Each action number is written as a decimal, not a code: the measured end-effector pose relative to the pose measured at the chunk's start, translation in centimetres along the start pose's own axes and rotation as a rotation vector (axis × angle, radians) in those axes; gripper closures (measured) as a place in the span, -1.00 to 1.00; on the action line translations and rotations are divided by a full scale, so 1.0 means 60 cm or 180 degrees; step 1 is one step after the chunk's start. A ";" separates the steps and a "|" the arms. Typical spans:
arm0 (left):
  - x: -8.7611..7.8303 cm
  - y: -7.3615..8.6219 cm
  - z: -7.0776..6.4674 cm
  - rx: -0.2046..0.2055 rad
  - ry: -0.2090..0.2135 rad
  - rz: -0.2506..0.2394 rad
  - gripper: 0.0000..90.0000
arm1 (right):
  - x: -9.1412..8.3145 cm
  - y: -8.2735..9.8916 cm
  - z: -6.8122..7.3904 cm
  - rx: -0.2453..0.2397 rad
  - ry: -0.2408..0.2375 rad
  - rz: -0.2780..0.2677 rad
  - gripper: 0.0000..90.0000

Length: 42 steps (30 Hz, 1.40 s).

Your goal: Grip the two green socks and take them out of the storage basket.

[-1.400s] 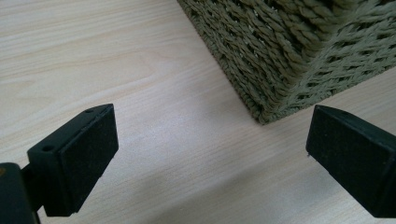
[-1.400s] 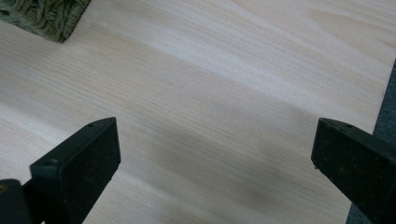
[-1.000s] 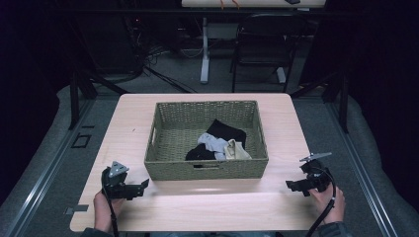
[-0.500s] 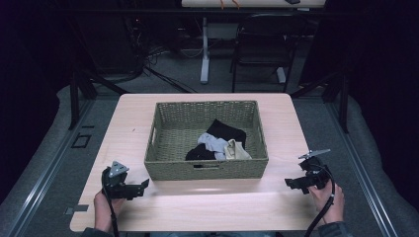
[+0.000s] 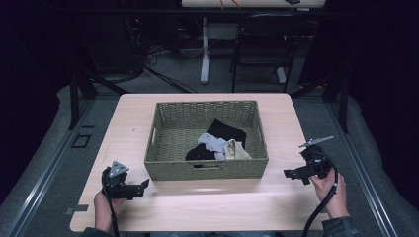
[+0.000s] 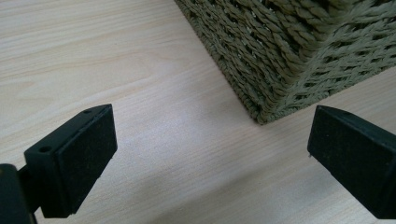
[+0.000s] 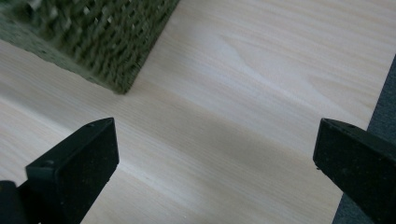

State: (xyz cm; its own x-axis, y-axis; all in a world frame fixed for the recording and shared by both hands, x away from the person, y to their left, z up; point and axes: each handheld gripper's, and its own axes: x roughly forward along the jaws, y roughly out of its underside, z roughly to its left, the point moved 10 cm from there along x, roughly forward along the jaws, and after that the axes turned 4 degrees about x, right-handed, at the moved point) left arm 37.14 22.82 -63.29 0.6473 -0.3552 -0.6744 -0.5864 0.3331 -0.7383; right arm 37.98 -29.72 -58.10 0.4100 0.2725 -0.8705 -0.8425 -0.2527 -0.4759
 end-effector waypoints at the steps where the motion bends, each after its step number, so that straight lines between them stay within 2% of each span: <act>1: 0.000 0.000 0.000 -0.0007 0.0004 -0.0001 -0.97 | -0.004 -0.004 0.000 -0.0016 -0.0011 0.0004 -1.00; 5: 0.000 0.000 0.000 -0.0004 0.0006 -0.0004 -0.97 | -0.017 -0.023 0.007 -0.0022 -0.0035 -0.0063 -1.00; 6: 0.000 0.000 0.000 -0.0008 0.0005 -0.0007 -0.97 | -0.022 -0.026 0.006 -0.0062 -0.0001 -0.0023 -1.00; 7: 0.000 0.000 0.000 -0.0009 0.0006 -0.0008 -0.97 | -0.025 -0.032 0.011 -0.0063 -0.0040 -0.0045 -1.00; 12: 0.000 -0.001 0.000 -0.0009 0.0006 -0.0012 -0.97 | -0.044 -0.061 0.025 -0.0168 -0.0046 -0.0069 -1.00; 14: 0.000 -0.001 0.000 -0.0017 0.0004 -0.0014 -0.97 | -0.050 -0.074 0.035 -0.0189 -0.0112 -0.0081 -1.00; 16: 0.000 -0.001 0.000 -0.0011 0.0006 -0.0011 -0.97 | -0.056 -0.084 0.039 -0.0241 -0.0091 -0.0078 -1.00; 24: -0.001 -0.001 0.000 -0.0016 0.0010 -0.0019 -0.97 | -0.072 -0.137 0.088 -0.0428 -0.0195 -0.0116 -1.00; 30: -0.001 -0.001 -0.001 -0.0017 0.0018 -0.0019 -0.97 | -0.065 -0.176 0.132 -0.0602 -0.0297 -0.0060 -1.00; 33: 0.000 -0.001 -0.001 -0.0017 0.0020 -0.0030 -0.97 | -0.057 -0.191 0.150 -0.0689 -0.0296 -0.0010 -1.00; 35: 0.000 -0.001 -0.001 -0.0025 0.0018 -0.0035 -0.97 | -0.056 -0.194 0.154 -0.0710 -0.0295 0.0016 -1.00; 37: -0.001 -0.001 0.000 -0.0017 0.0018 -0.0035 -0.97 | -0.043 -0.210 0.175 -0.0795 -0.0305 0.0048 -1.00; 42: -0.001 -0.001 0.000 -0.0018 0.0019 -0.0037 -0.97 | -0.018 -0.224 0.198 -0.0893 -0.0309 0.0165 -1.00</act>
State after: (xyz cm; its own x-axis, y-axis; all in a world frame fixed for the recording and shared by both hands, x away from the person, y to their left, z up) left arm 37.11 22.82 -63.21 0.6511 -0.3641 -0.6659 -0.5817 0.3242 -0.7460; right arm 44.71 -15.57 -49.27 0.3222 0.3365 -0.8849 -0.7264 -0.5115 -0.4590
